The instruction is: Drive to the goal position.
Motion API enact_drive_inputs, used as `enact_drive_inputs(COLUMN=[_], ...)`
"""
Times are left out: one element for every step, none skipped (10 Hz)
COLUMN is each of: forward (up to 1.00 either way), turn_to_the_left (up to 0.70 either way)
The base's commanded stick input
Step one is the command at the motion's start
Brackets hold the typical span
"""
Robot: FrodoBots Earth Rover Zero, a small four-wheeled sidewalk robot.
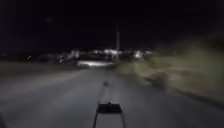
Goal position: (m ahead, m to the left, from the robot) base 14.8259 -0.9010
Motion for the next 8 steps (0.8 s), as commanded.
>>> enact_drive_inputs(forward=[0.70,0.70,0.70,0.70,0.70,0.70,0.70,0.70], turn_to_the_left=[0.00,0.00,0.00,0.00,0.00,0.00,0.00,0.00])
